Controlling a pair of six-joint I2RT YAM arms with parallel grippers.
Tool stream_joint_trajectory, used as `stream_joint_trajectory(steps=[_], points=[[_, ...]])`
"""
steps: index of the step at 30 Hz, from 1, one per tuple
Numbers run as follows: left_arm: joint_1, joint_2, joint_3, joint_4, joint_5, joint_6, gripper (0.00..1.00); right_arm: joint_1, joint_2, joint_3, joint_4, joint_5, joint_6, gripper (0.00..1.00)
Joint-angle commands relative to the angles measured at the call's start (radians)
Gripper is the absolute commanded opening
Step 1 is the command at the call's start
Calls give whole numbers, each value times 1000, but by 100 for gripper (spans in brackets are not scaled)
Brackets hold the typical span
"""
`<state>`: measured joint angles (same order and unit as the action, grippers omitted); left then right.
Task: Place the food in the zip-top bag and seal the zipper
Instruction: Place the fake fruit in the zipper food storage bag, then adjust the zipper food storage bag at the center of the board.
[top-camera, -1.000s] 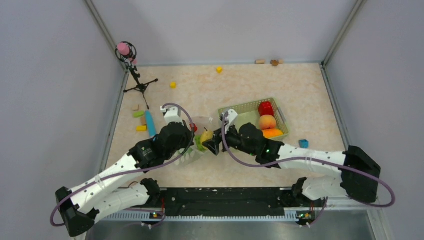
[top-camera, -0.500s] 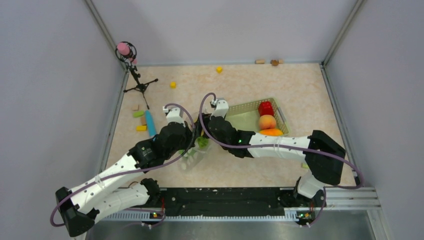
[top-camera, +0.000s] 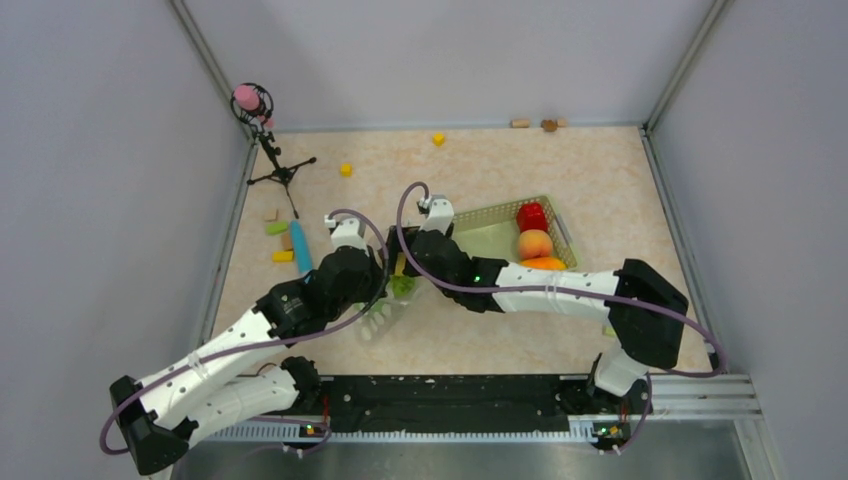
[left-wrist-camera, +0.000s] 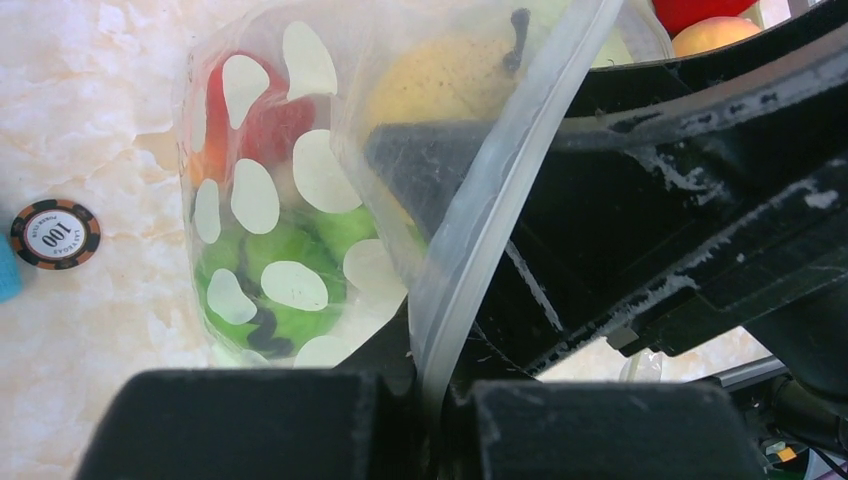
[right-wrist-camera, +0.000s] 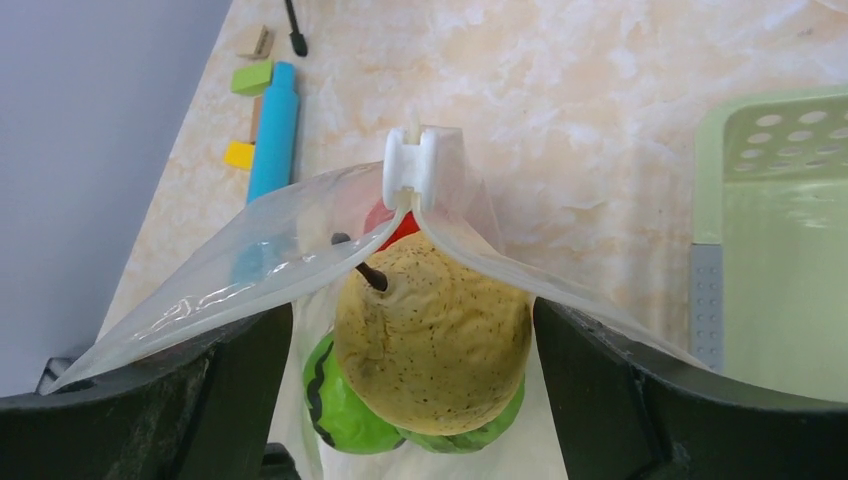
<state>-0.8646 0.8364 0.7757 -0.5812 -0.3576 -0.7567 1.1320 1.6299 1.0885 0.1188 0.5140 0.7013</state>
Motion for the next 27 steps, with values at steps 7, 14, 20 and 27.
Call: stream_joint_trajectory(steps=[7, 14, 20, 27], points=[[-7, -74, 21, 54, -79, -7, 0, 31, -183, -101, 156, -296, -154, 90], [-7, -97, 21, 40, -97, -9, 0, 31, -373, -238, 142, -174, -151, 91], [-7, -100, 19, 43, -92, -10, 0, 31, -505, -319, 19, -71, -124, 91], [-7, -87, 22, 45, -90, -10, 0, 31, -569, -408, -38, 11, -75, 87]])
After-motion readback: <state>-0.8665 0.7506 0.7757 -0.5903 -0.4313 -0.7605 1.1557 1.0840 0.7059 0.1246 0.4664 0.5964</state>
